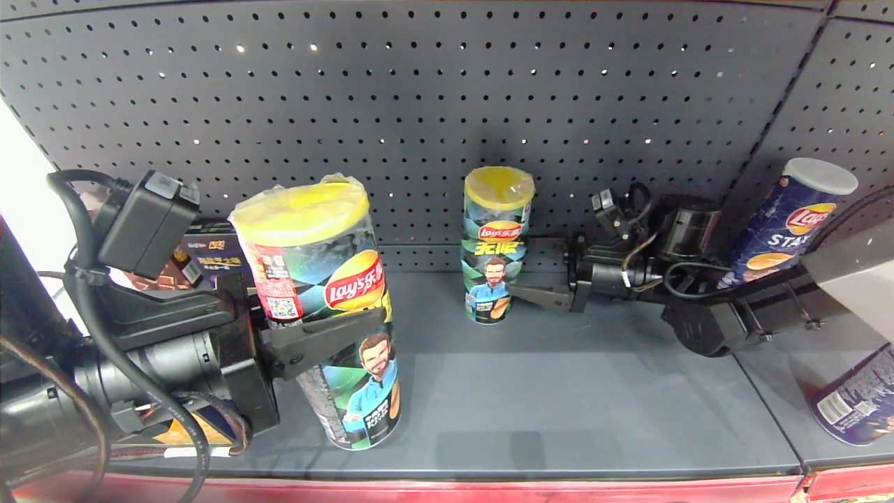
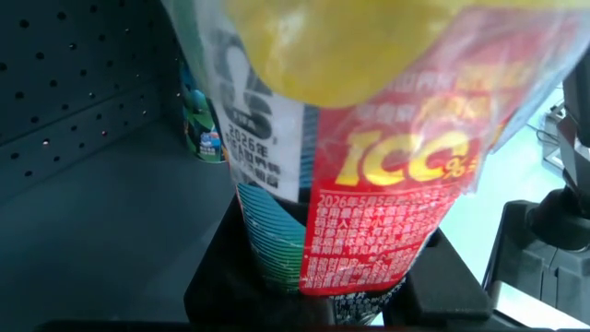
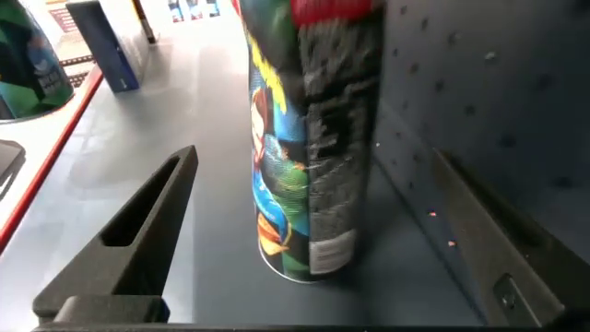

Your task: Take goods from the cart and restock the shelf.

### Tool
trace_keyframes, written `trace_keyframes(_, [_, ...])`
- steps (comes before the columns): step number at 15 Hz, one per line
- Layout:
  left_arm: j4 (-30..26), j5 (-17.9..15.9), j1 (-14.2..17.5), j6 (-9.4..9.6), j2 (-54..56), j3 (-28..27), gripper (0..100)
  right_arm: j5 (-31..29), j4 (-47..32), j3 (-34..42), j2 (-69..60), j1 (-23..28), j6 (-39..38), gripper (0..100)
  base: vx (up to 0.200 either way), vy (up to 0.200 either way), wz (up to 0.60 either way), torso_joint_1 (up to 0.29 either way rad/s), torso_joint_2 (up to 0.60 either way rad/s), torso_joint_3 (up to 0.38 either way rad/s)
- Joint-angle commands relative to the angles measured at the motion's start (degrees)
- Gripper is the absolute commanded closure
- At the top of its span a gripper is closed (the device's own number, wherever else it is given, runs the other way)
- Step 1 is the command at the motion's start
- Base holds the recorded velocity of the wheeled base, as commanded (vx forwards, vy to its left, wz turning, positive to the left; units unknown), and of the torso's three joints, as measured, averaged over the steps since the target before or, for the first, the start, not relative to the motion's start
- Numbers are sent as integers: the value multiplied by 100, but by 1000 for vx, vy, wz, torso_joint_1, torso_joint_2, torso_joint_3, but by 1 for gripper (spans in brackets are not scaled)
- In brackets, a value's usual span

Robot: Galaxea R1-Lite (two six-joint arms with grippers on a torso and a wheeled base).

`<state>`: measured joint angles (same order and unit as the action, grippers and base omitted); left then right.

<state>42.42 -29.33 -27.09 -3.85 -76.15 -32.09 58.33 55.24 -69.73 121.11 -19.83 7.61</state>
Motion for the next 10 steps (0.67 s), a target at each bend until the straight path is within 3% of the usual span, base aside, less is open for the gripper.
trace_keyframes(1, [3, -2, 2, -1, -5, 1, 100, -15, 5, -85, 211, -135, -5, 0, 0, 0, 0, 0, 0, 0])
trace_keyframes(6, [3, 6, 2, -1, 4, 62, 100, -226, -13, -278, 475, -372, -14, 0, 0, 0, 0, 0, 0, 0])
trace_keyframes(10, [12, 6, 2, 7, 4, 132, 100, -894, -57, -515, 694, -557, -22, 0, 0, 0, 0, 0, 0, 0])
